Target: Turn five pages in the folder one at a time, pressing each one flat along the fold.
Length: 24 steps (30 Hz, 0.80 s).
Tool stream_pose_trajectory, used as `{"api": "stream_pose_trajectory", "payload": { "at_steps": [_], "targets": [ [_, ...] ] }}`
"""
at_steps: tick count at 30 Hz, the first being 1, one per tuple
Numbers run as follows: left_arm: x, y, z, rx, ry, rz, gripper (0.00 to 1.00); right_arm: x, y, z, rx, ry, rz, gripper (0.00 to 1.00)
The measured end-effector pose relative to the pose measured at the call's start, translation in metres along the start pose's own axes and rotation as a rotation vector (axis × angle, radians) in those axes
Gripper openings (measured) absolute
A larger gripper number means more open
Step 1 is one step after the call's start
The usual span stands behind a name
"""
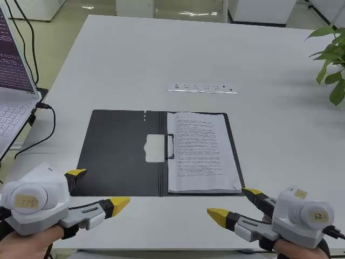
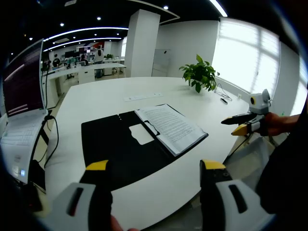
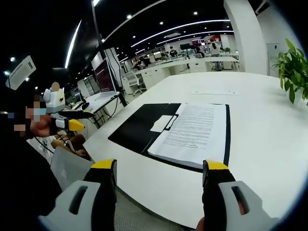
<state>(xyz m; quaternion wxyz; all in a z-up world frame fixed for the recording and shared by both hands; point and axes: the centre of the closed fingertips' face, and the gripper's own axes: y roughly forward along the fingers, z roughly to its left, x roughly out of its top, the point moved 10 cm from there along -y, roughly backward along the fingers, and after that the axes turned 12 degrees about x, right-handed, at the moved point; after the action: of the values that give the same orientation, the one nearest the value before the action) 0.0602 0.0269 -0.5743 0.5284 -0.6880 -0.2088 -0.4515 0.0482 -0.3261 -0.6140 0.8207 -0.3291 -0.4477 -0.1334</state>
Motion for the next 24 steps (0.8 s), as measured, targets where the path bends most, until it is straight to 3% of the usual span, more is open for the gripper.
{"api": "stream_pose_trajectory", "payload": {
  "at_steps": [24],
  "targets": [
    [-0.0062, -0.0033, -0.0004, 0.008, 0.002, 0.01, 0.76, -0.0053, -0.0062, -0.0027, -0.009, 0.012, 0.0, 0.71]
  ]
}}
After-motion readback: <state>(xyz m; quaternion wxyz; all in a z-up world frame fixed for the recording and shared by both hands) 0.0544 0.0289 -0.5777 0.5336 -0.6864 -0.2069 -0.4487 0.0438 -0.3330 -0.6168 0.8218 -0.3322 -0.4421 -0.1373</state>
